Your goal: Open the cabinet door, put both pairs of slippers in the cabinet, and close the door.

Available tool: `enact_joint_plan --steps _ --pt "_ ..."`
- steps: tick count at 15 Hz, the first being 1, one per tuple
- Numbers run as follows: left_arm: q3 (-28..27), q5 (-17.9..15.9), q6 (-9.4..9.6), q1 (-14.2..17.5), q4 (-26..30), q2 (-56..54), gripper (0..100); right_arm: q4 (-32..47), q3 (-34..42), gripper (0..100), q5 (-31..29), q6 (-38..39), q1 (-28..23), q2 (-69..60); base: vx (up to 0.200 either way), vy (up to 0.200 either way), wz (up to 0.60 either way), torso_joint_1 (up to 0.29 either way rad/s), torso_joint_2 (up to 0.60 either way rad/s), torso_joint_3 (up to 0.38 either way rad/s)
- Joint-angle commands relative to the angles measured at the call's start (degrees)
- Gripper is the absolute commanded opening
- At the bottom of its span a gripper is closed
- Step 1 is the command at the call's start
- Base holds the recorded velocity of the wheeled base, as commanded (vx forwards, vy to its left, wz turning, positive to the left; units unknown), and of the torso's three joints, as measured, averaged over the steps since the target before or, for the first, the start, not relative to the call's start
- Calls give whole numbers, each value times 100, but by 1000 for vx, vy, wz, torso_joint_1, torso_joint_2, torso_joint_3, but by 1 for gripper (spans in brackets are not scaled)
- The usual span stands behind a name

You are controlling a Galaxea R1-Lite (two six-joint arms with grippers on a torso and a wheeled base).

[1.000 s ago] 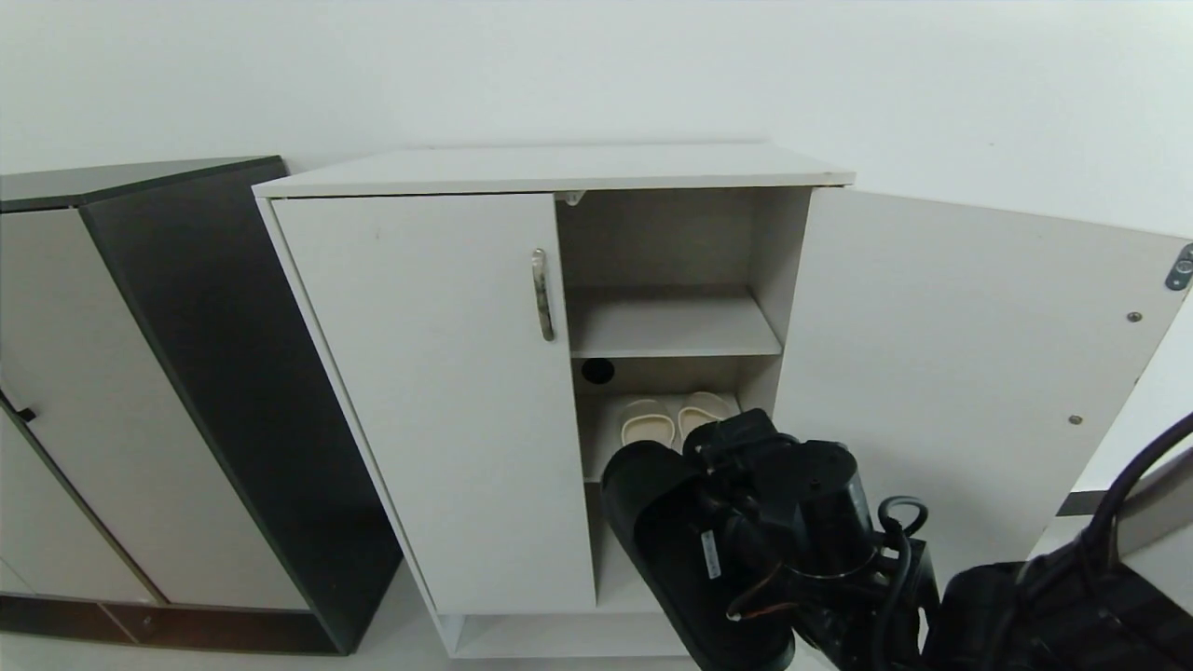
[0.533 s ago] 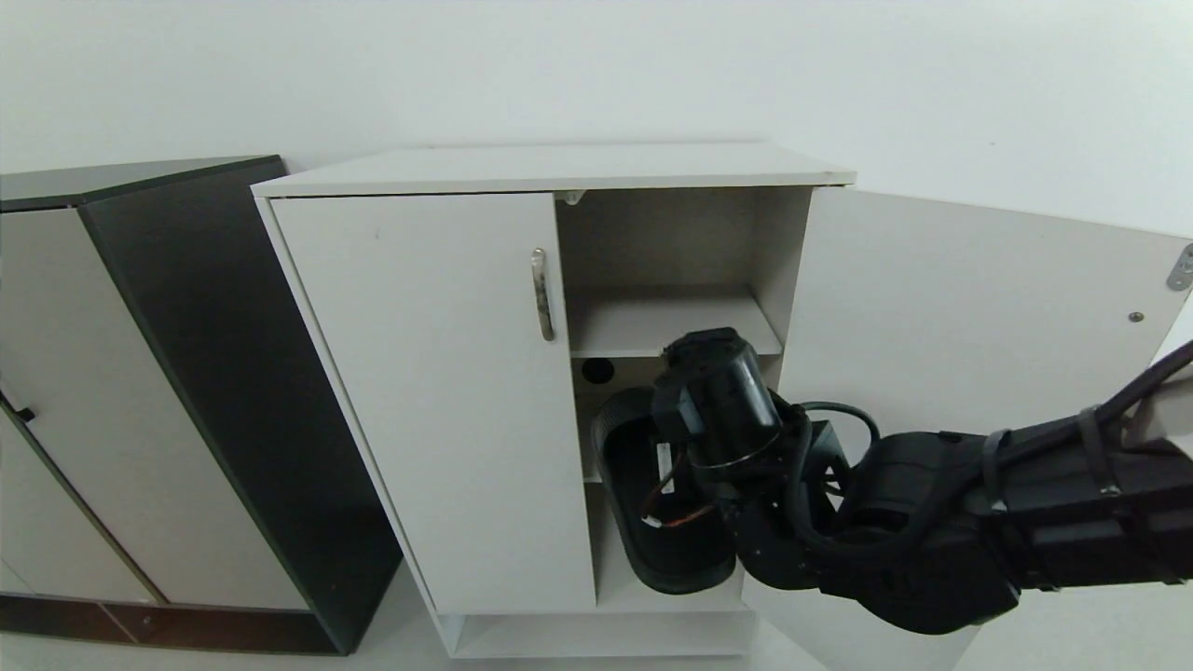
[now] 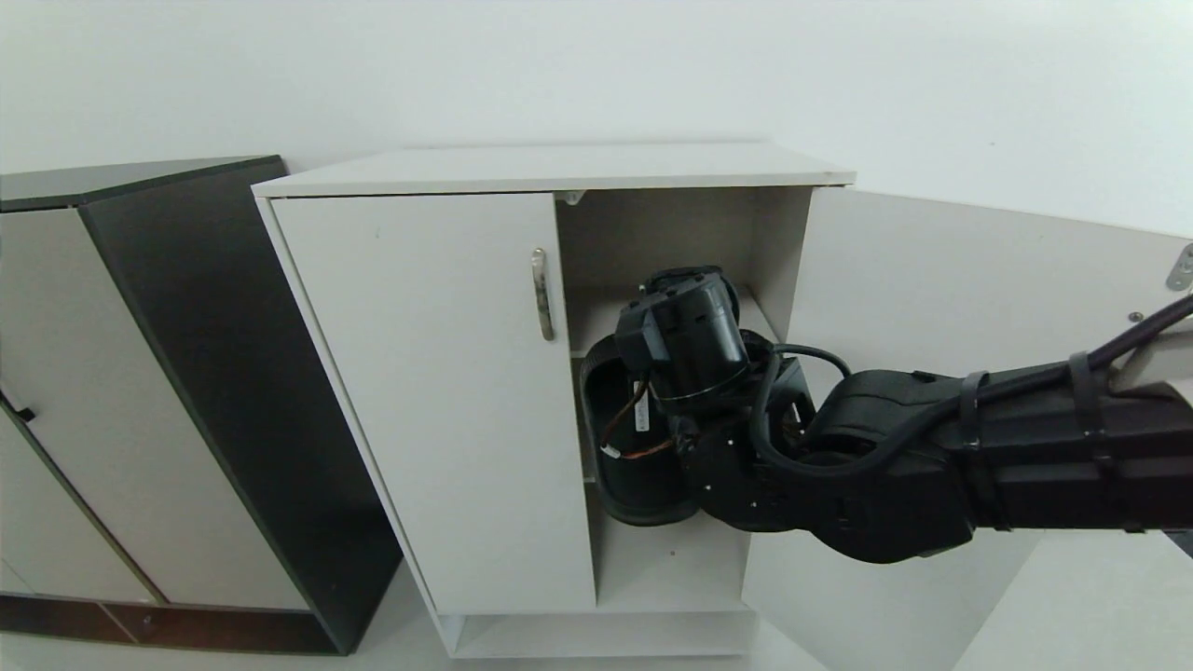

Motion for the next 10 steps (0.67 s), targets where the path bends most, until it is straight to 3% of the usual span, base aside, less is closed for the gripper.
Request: enact_joint_plan --steps 1,7,10 --pt "0 3 -3 -9 -1 -1 0 -45 -9 0 1 -8 -60 90 0 0 0 0 0 0" --pt "0 3 -11 0 -1 -1 0 -54 9 0 1 -8 -174 151 0 0 0 0 0 0" --pt "0 3 -3 -9 -1 -1 0 -98 9 0 1 -25 -200 177 200 0 0 -1 6 2"
